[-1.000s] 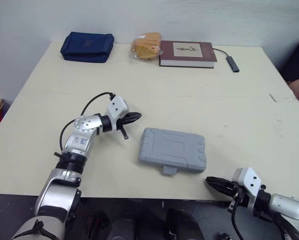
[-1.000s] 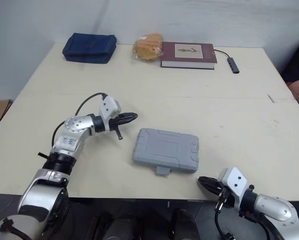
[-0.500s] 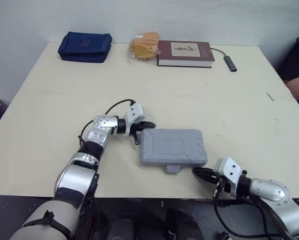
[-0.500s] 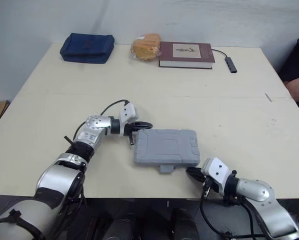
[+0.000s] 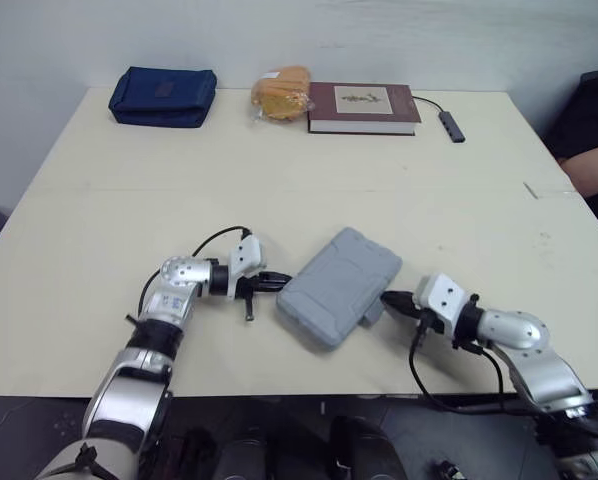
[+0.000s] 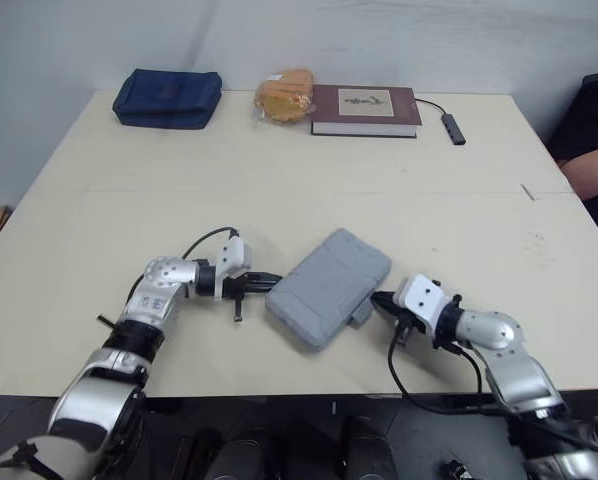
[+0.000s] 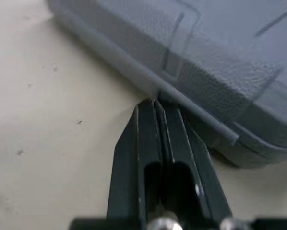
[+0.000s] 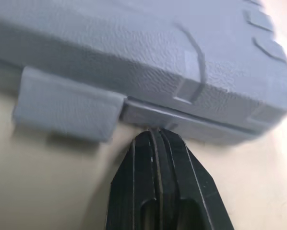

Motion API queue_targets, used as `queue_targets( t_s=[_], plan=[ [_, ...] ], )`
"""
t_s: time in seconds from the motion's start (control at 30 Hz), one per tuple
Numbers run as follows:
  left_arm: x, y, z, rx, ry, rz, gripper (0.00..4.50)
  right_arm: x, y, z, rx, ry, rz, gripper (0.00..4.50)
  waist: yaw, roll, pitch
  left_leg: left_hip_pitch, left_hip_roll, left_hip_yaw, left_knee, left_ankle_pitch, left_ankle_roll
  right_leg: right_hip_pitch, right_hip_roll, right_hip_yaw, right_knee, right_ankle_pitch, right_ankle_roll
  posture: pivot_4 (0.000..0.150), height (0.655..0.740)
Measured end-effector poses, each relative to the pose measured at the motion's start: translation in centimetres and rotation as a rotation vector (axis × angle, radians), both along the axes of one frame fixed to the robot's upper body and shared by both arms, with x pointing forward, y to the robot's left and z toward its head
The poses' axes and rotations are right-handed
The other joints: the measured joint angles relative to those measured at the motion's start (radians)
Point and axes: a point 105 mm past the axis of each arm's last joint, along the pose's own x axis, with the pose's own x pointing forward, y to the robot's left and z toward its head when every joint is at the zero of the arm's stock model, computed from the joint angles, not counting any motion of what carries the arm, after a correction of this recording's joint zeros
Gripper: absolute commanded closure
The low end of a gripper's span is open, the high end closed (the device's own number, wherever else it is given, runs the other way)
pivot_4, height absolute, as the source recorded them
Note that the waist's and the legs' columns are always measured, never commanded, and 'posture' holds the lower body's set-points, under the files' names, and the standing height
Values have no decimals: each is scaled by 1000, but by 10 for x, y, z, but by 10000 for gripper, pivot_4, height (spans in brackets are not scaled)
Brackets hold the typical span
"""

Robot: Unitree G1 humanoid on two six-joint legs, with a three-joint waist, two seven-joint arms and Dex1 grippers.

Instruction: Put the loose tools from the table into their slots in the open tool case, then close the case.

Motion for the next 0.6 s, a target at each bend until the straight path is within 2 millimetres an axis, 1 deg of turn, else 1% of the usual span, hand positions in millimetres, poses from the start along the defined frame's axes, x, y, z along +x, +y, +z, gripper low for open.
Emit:
queue_targets(
  t_s=[0.1, 0.23, 0.3, 0.37, 0.43, 0.5, 0.53, 0.6],
  plan=[
    [-5, 0, -1, -9, 18, 35, 45000, 5, 1, 0, 0, -16, -11, 44485, 2, 0, 0, 0, 0, 0, 0, 0, 0, 1, 0, 0, 0, 0, 0, 1500, 7400],
    [-8, 2, 0, -22, 2, 94, 45000, 4, 1, 0, 1, -26, -14, 44485, 1, 0, 0, 0, 1, -1, 0, 0, -1, 1, -1, 0, -1, 0, 0, 1500, 7400],
    [-8, 7, 11, -44, -19, 106, 45000, -1, -2, -3, -9, -22, -22, 44485, 5, 0, 0, 0, 1, -2, 0, 0, -1, 1, -1, 0, -1, 0, -1, 1500, 7400],
    [-9, 9, 30, -96, -25, 89, 45000, -10, -10, -3, -27, -22, -40, 44485, 12, 0, 0, -1, 1, -2, 0, -1, -1, 1, -2, 0, -2, 0, -1, 1500, 7400],
    [-16, 0, 54, -154, -28, 13, 45000, -22, -22, -3, -41, -19, -74, 44485, 29, 1, 0, -2, 1, -3, 0, -1, -1, 2, -1, -1, -3, 0, -1, 1500, 7400],
    [-23, -10, 73, -180, -44, -55, 45000, -30, -27, -4, -49, -13, -97, 44485, 29, 1, 0, -1, 0, -3, 0, -1, -1, 3, 0, -1, -4, 0, 0, 1500, 7400],
    [-25, -18, 78, -174, -49, -92, 45000, -34, -28, -5, -49, -8, -109, 44485, 29, 1, 0, 0, -1, -3, 0, -1, -1, 4, 1, -1, -5, 0, 1, 1500, 7400],
    [-29, -36, 79, -141, -56, -154, 45000, -46, -30, -6, -42, 6, -125, 44485, 31, 2, 0, 2, -1, -4, 0, -1, -1, 8, 2, -2, -6, 0, 1, 1500, 7400]
  ],
)
